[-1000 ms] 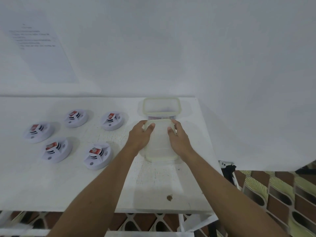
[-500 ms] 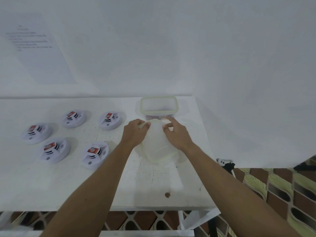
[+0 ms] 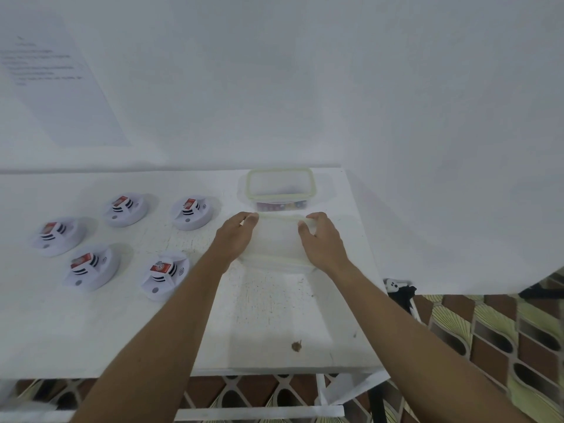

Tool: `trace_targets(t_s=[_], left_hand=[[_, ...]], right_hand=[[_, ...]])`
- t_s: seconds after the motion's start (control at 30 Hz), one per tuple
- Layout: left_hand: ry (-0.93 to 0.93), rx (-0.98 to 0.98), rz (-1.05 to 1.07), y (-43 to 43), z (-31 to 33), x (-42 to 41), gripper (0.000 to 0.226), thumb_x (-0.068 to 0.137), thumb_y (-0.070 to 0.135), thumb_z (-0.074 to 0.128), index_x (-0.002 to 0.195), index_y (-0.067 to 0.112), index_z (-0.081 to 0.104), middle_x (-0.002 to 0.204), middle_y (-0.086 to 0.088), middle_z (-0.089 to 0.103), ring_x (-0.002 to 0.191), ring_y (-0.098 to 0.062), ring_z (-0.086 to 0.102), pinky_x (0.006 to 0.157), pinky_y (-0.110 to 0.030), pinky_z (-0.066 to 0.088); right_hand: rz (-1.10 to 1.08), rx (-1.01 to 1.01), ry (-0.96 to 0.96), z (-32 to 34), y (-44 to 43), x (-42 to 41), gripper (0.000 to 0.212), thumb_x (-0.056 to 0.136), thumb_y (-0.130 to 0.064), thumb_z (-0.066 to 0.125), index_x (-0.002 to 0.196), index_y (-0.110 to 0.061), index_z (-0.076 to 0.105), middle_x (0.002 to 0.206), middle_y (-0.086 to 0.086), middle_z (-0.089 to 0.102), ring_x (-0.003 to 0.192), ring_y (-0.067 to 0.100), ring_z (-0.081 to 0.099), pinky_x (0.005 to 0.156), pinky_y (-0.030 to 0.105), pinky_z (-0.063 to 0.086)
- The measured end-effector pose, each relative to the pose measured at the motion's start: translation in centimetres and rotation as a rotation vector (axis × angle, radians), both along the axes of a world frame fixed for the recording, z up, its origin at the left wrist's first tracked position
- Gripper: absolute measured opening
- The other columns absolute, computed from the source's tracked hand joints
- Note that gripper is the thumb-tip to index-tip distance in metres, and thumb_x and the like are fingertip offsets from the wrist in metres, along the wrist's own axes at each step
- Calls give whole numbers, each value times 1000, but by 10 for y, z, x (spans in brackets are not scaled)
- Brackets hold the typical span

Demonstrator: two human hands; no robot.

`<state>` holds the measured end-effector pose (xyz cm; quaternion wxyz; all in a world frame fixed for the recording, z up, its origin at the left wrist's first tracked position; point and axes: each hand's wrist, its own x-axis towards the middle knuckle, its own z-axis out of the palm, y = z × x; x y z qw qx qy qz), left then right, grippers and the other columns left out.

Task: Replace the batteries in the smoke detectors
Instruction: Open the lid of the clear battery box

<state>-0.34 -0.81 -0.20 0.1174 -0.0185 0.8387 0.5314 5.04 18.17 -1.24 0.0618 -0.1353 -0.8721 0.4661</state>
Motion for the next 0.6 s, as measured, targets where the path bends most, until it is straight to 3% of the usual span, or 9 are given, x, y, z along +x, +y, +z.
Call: trace_targets(t_s=[0.07,0.2,0.33,0.5,0.6], left_hand=[[8,64,-10,-2,-2,-2,42,90,58,48,114,29,66,120,2,64,110,-22,60,99,-50,48],[19,205,-18,-2,-6,-3,25,97,40,55,108,23,69,111,-2,69,103,-24,65,95,-53,52],[98,22,-11,-2,-4,-3,37,89,53,55,113,29,69,113,4,69,105,-20,63,96,-49,51],[412,-330,-202,2,7,-7,34,100,31,50,133,25,58,137,-4,52,128,-22,44,107,-32,29],[378,-353,-350,4,12,-3,42,96,41,56,134,22,57,140,2,53,126,-14,45,101,-24,29]], right_hand=[[9,10,3,0,0,-2,41,102,-39,48,133,-12,47,134,5,53,108,18,53,87,30,38],[7,12,2,-1,0,-2,41,102,-40,47,133,-13,46,135,4,53,114,21,54,89,32,40],[6,18,4,-2,0,-3,40,103,-40,47,133,-13,46,135,4,53,114,22,54,88,31,40],[23,34,10,-3,2,-4,39,103,-39,47,131,-12,47,132,5,53,112,22,55,88,32,41],[44,44,-10,-1,3,-4,40,102,-41,46,132,-13,48,131,5,54,116,24,56,93,36,44]])
